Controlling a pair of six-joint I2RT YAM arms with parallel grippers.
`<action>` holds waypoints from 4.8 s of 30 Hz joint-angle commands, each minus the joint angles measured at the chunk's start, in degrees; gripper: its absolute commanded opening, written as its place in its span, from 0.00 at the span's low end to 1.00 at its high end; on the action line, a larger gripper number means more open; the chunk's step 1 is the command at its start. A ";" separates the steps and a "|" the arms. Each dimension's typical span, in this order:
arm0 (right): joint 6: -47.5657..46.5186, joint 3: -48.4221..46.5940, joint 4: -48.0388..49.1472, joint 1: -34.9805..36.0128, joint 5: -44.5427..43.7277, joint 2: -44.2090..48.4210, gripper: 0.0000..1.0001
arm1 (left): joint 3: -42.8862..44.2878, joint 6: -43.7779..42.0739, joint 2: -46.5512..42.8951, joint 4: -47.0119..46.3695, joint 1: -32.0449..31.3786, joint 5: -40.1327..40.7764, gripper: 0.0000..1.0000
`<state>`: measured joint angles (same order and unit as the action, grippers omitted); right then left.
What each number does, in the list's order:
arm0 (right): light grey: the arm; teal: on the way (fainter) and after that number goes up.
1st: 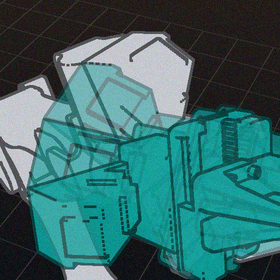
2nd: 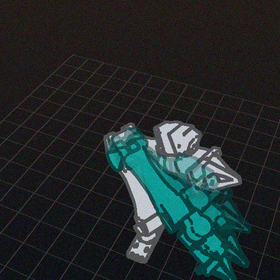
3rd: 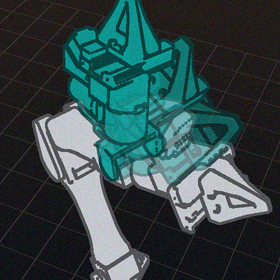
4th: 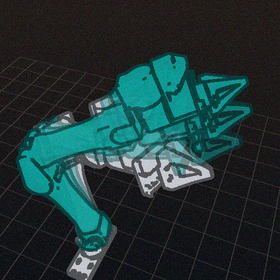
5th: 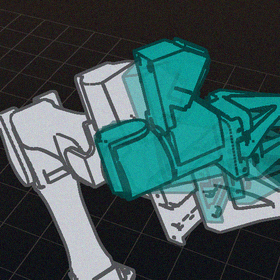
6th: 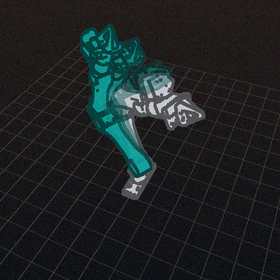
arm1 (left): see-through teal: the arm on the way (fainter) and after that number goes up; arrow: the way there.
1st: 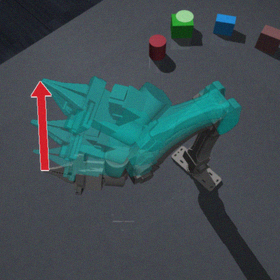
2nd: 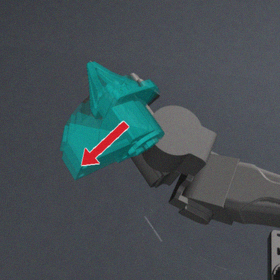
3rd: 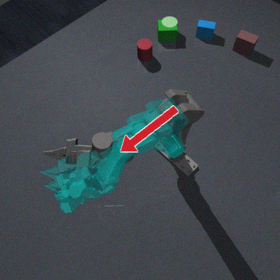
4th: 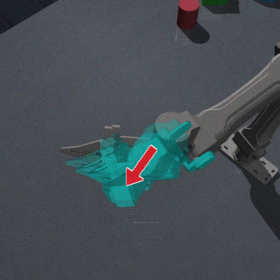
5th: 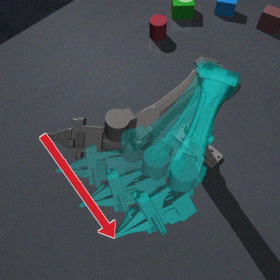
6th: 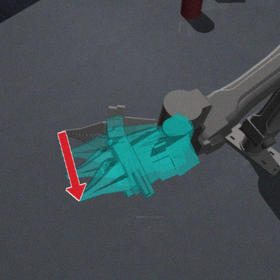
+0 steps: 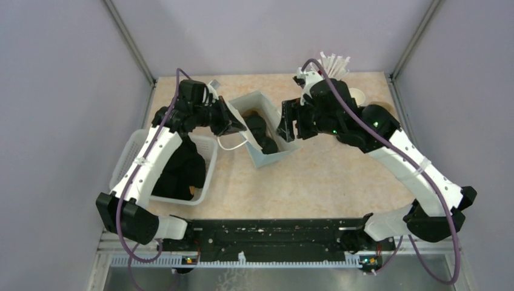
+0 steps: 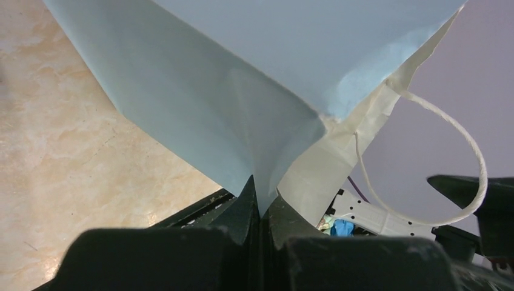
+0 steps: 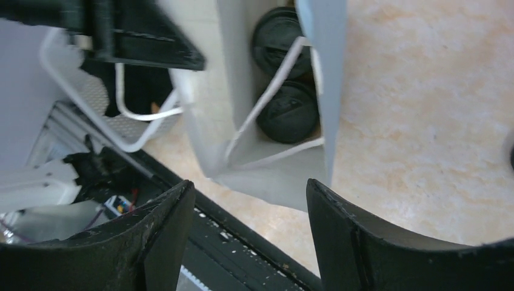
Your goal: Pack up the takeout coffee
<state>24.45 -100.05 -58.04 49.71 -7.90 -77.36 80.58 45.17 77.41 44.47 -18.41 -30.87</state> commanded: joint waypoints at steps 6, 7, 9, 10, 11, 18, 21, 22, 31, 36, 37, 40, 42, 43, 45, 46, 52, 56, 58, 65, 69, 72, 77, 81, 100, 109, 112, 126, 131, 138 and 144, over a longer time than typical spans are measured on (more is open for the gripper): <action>0.55 -9.20 9.09 3.37 20.99 -3.30 0.69 | -2.48 -8.20 -2.43 -5.78 0.13 -1.77 0.00; 2.26 -8.35 11.96 3.56 22.00 -4.01 0.69 | -2.94 -8.71 -2.73 -6.02 0.13 -1.45 0.00; 6.71 -6.84 16.43 3.51 19.90 -5.50 0.69 | -4.16 -9.29 -3.34 -6.79 0.07 -1.28 0.00; 9.35 -7.09 16.90 3.09 17.74 -7.40 0.69 | -4.81 -9.23 -3.51 -7.15 0.05 -1.37 0.00; 12.09 -8.08 16.24 2.45 15.43 -9.14 0.68 | -5.38 -9.14 -3.69 -7.64 0.05 -1.71 0.00; 21.57 -13.87 11.27 1.17 2.55 -17.60 0.68 | -8.02 -8.63 -5.53 -9.19 -0.12 -1.52 0.00; 26.70 -11.77 10.83 1.07 -1.77 -18.54 0.68 | -8.93 -8.44 -6.04 -9.15 -0.22 -1.74 0.00; 28.36 -10.13 10.85 1.08 -2.84 -18.62 0.68 | -9.32 -8.30 -6.24 -9.18 -0.22 -1.87 0.00; 34.95 -5.86 11.08 1.13 -12.38 -20.32 0.69 | -10.80 -7.97 -7.01 -9.25 -0.33 -3.24 0.00; 38.17 -5.25 10.69 1.66 -17.57 -21.83 0.69 | -10.87 -8.10 -7.50 -8.79 -0.48 -3.35 0.00; 38.82 -5.24 10.66 1.69 -18.11 -22.30 0.69 | -10.95 -8.08 -7.56 -8.60 -0.50 -3.52 0.00; 40.38 -6.16 9.74 1.97 -18.82 -23.90 0.70 | -11.00 -7.93 -7.49 -8.25 -0.57 -4.14 0.00; 39.66 -6.12 10.14 2.62 -20.70 -23.97 0.69 | -10.82 -7.57 -7.36 -7.79 -0.57 -4.13 0.00; 38.84 -6.17 10.28 2.84 -21.37 -24.02 0.69 | -10.53 -7.29 -7.29 -7.42 -0.57 -4.09 0.00; 38.14 -6.30 9.43 3.19 -22.89 -24.13 0.69 | -10.00 -6.43 -7.15 -6.54 -0.57 -3.85 0.00; 38.51 -5.99 8.83 3.20 -22.82 -24.15 0.69 | -9.78 -5.54 -7.36 -6.13 -0.53 -3.46 0.00; 34.52 -8.36 8.97 4.79 -21.83 -26.75 0.67 | -13.14 5.15 -9.44 -8.79 -0.54 -7.57 0.00; 25.93 -10.87 9.22 5.60 -20.97 -27.23 0.67 | -13.44 5.29 -10.24 -7.80 -0.55 -6.84 0.00; 23.80 -11.89 7.21 5.62 -19.41 -27.48 0.68 | -13.55 5.47 -10.27 -7.17 -0.56 -6.56 0.00; 15.51 -17.63 0.84 6.55 -15.46 -28.24 0.70 | -13.32 6.90 -11.04 -6.83 -0.49 -11.00 0.21; 4.87 -22.14 -3.05 6.29 -11.84 -28.44 0.74 | -8.63 -1.27 -10.30 2.49 -0.48 -6.92 0.48; 0.72 -24.48 -4.42 5.72 -4.55 -27.60 0.74 | -1.46 -8.22 -9.29 10.25 -0.48 -0.70 0.67; 2.53 -29.61 -7.65 5.16 4.65 -27.15 0.75 | 9.52 -16.74 -8.03 18.85 -0.46 16.24 0.83; 6.39 -27.48 -7.73 5.15 4.28 -22.90 0.75 | 15.50 -20.56 -4.82 19.25 -0.46 24.90 0.93; 10.93 -5.28 -0.85 4.60 14.04 -10.02 0.55 | 17.95 -25.34 12.93 10.86 -0.63 18.27 0.42; 8.52 -2.62 -7.30 -0.21 -4.59 -11.93 0.52 | 6.52 -14.61 2.78 8.32 -2.27 14.89 0.25; 2.66 -7.61 -9.67 -0.61 -7.25 -15.04 0.53 | 1.52 -10.66 -1.16 6.07 -2.68 10.25 0.24; -6.30 -18.92 -14.88 -0.55 -4.49 -17.54 0.54 | 16.05 -23.08 9.80 17.70 -3.01 15.77 0.45; -3.44 -21.20 -13.43 -0.55 -1.95 -17.83 0.54 | 17.68 -24.52 11.15 17.72 -4.30 18.29 0.33; -1.01 -25.86 -12.60 -0.50 1.10 -20.66 0.54 | 18.19 -23.81 11.41 13.31 -6.01 24.55 0.05; 1.87 -30.23 -12.61 -0.51 2.17 -22.26 0.54 | 14.35 -19.81 7.93 -1.71 -6.06 29.62 0.00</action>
<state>23.55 -126.54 -71.85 48.97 -7.29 -99.07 96.73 22.81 89.06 56.51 -24.49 -6.02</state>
